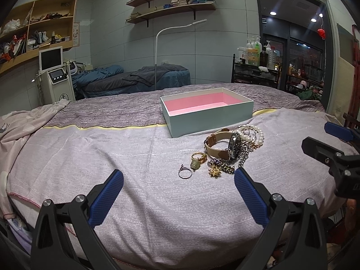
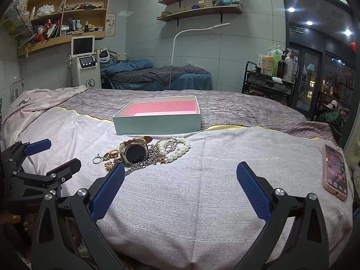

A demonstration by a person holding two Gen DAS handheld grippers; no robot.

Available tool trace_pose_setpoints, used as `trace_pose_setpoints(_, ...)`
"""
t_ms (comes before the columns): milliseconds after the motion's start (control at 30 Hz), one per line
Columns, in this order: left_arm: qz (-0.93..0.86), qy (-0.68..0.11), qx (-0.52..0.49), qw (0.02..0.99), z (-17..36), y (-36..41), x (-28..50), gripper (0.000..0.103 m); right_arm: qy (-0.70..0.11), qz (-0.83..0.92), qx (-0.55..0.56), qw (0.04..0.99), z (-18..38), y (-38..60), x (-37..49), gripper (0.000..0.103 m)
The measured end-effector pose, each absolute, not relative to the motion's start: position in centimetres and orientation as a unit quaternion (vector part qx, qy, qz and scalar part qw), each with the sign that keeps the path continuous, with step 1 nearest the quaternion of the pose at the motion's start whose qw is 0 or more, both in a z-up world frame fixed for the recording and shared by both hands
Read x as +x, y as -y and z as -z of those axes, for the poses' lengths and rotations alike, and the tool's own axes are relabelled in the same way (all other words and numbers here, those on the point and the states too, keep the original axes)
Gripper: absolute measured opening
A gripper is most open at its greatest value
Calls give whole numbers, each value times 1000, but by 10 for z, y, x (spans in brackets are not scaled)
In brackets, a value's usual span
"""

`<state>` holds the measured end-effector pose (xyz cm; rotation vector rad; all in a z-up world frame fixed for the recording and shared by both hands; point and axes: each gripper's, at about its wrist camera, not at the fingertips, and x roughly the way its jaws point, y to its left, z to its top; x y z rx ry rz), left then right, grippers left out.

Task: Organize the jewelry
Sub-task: 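Grasp the white-strap watch with the left tool while the right tool grasps the pearl bracelet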

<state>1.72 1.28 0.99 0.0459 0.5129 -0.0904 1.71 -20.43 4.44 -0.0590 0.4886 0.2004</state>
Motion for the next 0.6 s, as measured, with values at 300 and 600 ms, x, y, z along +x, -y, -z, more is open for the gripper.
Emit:
trace_pose_setpoints(300, 105, -300, 15, 948, -21, -17, 70, 97, -317, -109, -34, 941, -41, 210, 87, 98)
trace_pose_setpoints(600, 165, -343, 14, 925, -28, -13, 130, 60, -400, -94, -18, 911, -32, 220, 155, 56)
